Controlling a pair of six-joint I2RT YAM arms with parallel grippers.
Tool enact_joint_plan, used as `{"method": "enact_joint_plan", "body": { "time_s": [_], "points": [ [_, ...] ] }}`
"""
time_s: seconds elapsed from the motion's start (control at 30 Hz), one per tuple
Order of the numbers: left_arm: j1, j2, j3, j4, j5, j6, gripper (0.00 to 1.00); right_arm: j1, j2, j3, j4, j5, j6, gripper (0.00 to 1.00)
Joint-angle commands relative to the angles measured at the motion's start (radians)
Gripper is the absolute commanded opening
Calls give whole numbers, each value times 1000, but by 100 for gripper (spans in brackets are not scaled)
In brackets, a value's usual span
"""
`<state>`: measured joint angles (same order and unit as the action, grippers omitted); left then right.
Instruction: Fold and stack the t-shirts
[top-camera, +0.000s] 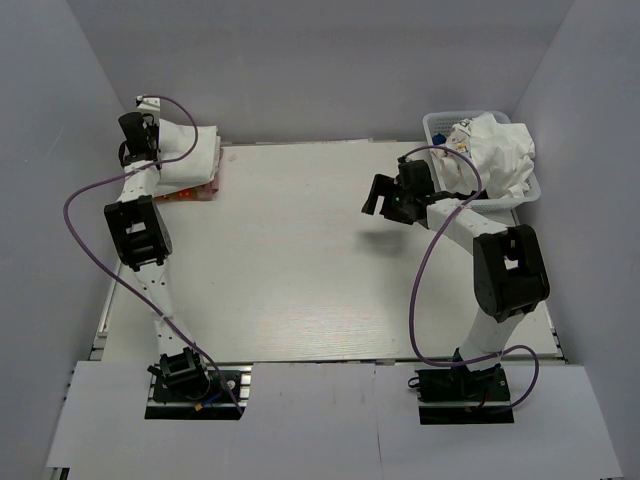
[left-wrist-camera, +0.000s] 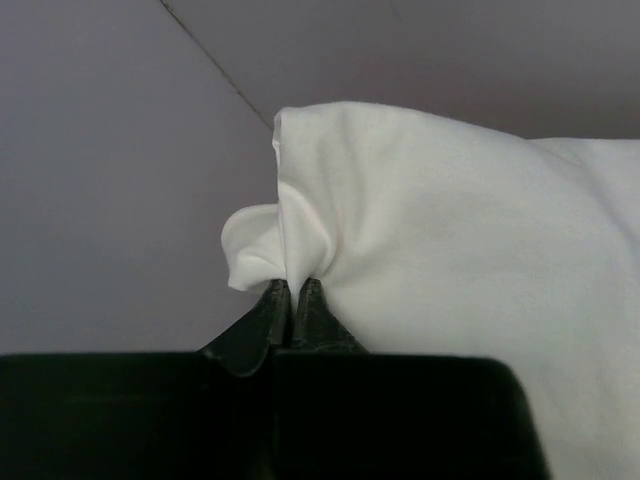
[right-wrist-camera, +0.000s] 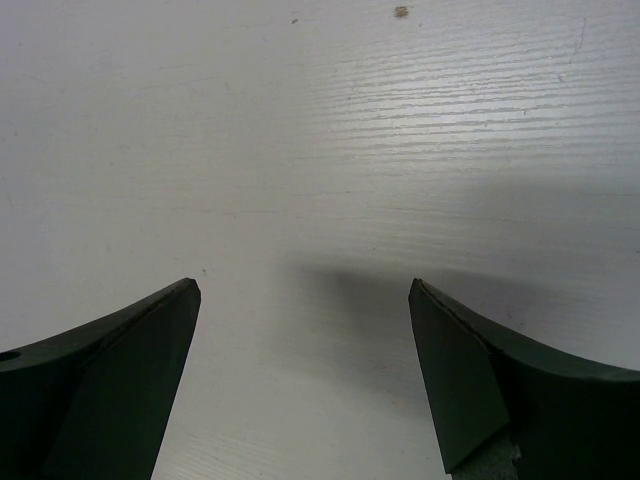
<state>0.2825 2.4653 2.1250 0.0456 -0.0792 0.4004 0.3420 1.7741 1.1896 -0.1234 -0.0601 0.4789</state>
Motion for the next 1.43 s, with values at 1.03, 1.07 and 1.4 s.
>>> {"method": "enact_joint_plan", "body": {
  "time_s": [1.03,1.07,1.4],
  "points": [
    [-287,-1001,-968,96,321,-798,100,0,-665,-573,188,55,32,91],
    [-320,-1060,-1058,149,322,-836,100,-1,-708,-632,215,54,35,91],
    [-608,-1606,-1603,-47,158,-933,100,-3,-967,-847,243,69,24,91]
  ]
}}
